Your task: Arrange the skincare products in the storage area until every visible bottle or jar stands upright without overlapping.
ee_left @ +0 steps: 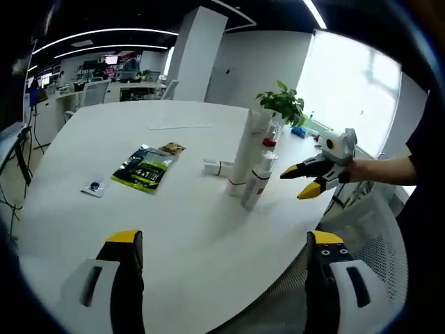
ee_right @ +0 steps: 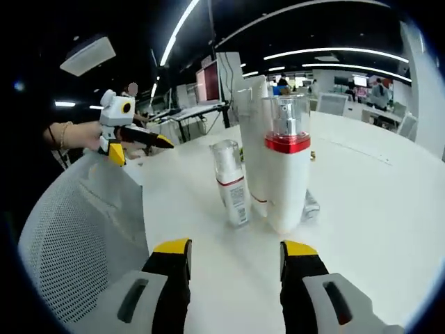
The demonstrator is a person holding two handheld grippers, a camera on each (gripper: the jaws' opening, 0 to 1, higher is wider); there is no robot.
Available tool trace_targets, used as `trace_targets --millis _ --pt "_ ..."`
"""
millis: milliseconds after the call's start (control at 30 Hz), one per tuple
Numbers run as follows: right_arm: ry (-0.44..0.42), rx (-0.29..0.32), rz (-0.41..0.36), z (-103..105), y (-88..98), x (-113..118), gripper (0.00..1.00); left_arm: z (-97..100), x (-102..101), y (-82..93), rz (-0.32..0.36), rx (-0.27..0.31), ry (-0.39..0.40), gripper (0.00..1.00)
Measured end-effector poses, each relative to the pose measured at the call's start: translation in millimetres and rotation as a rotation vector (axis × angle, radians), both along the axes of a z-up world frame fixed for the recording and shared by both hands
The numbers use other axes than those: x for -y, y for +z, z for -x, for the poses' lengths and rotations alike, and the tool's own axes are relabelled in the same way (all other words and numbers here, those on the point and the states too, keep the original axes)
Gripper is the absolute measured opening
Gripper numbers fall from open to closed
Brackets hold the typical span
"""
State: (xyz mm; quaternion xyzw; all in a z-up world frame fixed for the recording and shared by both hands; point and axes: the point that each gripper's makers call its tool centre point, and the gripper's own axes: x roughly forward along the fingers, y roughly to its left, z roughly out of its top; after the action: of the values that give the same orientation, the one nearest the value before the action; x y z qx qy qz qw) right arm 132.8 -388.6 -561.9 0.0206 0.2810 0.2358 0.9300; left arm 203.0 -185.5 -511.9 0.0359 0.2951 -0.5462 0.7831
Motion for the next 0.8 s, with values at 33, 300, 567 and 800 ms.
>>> trace_targets --millis 33,300,567,800 --pt "0.002 0.009 0.006 2 2.9 -3 0.55 -0.8 -1 -0.4 0.002 0.001 0.001 0.90" --pt "0.020 0.021 0.046 13 17.7 -20 0.64 -6.6 -8 2.6 0.013 0.003 0.023 0.90" --pt "-0.096 0.064 0.068 12 30.0 -10 0.70 -6.4 -12 5.9 0.003 -0.015 0.037 0.90" --pt "-0.146 0.088 0.068 17 47.6 -13 0.72 -6.3 -13 12.8 0.021 -0.014 0.052 0.90"
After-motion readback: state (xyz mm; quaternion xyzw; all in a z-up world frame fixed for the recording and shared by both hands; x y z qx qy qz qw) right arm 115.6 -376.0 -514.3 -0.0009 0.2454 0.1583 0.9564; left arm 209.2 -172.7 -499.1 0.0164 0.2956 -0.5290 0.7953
